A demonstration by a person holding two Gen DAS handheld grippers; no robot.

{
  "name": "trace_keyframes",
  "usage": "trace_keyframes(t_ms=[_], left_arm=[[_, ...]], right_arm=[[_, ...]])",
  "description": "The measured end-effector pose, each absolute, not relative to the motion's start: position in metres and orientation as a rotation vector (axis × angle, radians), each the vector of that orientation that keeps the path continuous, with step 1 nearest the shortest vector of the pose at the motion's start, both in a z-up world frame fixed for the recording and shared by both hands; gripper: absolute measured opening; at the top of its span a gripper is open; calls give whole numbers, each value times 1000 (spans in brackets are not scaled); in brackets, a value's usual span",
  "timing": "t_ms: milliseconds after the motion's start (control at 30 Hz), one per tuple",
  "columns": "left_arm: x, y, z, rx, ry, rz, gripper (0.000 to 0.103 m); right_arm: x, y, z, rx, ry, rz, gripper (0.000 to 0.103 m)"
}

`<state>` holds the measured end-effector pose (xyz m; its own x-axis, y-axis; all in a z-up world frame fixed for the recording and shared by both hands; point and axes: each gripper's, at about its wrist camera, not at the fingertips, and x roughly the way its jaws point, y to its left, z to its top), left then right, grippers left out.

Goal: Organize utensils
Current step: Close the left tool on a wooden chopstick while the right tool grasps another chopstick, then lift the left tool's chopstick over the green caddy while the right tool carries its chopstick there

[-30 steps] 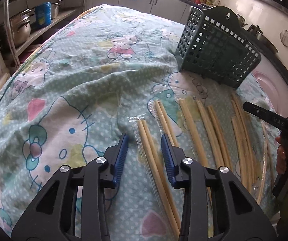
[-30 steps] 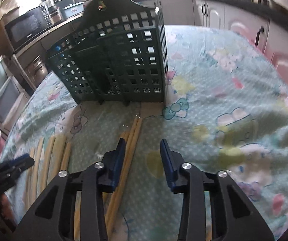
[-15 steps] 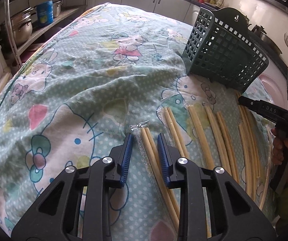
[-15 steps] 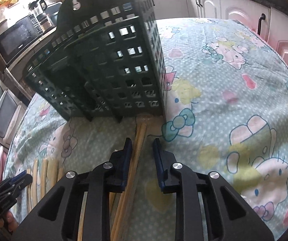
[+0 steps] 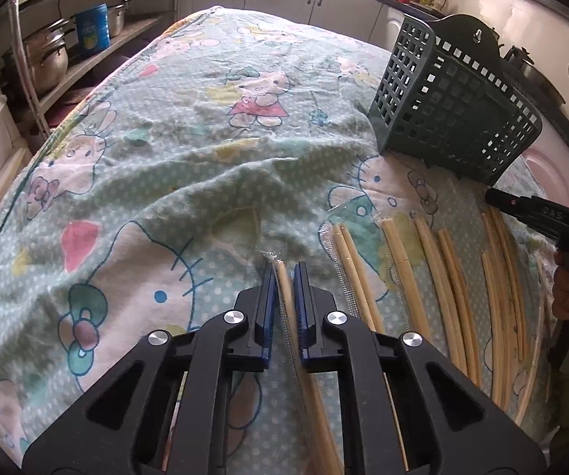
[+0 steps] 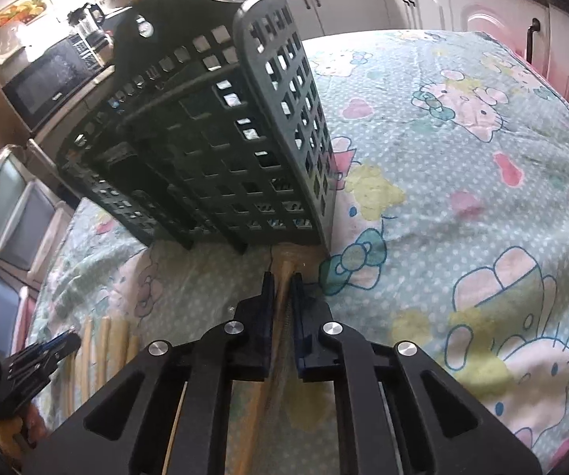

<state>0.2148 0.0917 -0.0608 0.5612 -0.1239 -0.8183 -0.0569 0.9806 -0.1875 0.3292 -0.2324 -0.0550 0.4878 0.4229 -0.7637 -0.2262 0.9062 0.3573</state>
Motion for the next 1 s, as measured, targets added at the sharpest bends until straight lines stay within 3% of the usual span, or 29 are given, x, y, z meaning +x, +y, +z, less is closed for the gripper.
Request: trace_keyframes(t_ms=[233, 1000], left_arm=[[207, 90, -34, -204, 914, -77, 1], [224, 63, 121, -191, 554, -153, 1]], right_arm=[[300, -252, -24, 238, 921, 499, 7], [244, -257, 110, 162, 446, 591, 6]])
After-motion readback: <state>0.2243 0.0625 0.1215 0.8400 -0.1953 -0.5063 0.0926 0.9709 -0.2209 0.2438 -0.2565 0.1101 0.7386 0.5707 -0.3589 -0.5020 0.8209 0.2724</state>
